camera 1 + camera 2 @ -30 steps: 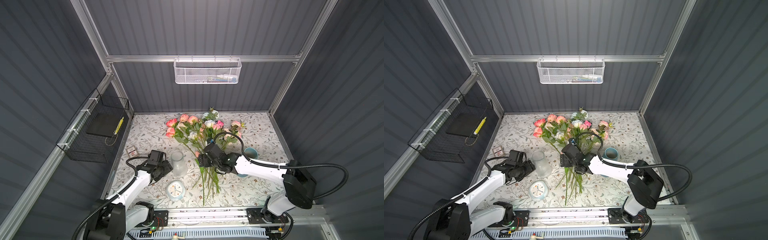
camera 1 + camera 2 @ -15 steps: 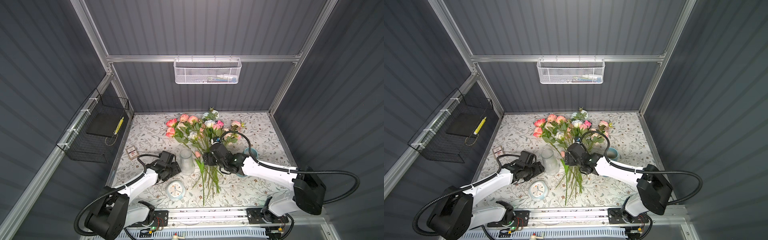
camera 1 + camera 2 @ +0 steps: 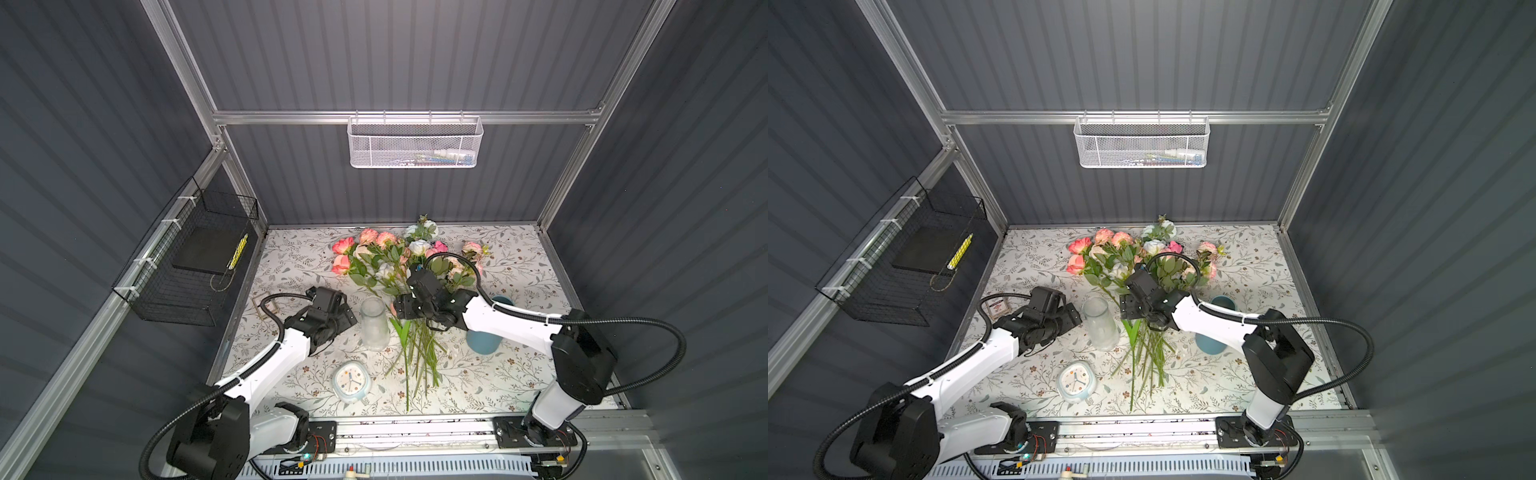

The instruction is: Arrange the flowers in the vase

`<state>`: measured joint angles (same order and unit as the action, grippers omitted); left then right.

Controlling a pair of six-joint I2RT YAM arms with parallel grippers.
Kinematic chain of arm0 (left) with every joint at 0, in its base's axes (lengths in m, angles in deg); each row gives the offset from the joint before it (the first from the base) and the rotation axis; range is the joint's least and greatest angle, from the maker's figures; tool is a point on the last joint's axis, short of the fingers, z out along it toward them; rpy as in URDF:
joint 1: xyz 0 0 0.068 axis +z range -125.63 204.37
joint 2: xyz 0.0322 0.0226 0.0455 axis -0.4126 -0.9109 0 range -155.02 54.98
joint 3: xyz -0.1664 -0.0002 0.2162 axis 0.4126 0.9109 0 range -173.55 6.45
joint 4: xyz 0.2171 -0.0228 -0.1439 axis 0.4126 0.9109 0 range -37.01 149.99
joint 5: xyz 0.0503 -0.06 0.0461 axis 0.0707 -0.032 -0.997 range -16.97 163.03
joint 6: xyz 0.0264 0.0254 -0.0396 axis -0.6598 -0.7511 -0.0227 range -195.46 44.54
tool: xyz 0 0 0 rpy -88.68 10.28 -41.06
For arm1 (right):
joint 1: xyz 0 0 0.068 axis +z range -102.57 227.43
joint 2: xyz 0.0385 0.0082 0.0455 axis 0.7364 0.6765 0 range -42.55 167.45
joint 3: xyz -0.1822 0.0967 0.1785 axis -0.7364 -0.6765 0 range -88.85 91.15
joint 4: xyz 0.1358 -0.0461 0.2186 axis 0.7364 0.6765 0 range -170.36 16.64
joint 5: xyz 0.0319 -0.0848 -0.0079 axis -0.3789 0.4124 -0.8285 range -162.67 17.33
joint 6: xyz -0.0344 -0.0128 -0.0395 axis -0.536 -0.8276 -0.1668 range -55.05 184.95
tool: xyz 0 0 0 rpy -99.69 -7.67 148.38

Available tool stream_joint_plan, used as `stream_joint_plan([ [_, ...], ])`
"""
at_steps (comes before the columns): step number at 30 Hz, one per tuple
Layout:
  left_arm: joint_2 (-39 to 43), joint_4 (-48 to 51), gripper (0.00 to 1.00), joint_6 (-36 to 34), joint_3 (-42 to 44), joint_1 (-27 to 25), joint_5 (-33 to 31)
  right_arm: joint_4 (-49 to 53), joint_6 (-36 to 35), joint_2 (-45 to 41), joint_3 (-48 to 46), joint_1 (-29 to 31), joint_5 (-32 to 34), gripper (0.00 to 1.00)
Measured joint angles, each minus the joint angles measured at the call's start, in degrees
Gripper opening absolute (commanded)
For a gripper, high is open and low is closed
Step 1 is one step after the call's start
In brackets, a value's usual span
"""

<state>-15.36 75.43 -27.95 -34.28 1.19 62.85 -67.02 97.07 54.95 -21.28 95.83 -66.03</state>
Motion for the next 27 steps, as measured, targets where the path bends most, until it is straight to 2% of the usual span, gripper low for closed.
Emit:
stream_joint_plan([
  [11, -5.18, -1.46, 0.89, -1.95, -3.26, 0.90, -0.07, -0.13, -1.09, 3.76, 1.62, 1.88, -5.68, 0.73],
  [23, -2.49, -2.84, 0.85, -1.75, 0.81, 0.87, 4.48, -2.91, 0.09, 3.98, -2.93, 5.60, -7.76, 0.73],
  [27, -0.90, -2.60, 0.88, -0.90, 2.49, 0.63, 5.33, -2.97, 1.03, 1.84, -5.09, 5.79, -6.19, 0.75],
])
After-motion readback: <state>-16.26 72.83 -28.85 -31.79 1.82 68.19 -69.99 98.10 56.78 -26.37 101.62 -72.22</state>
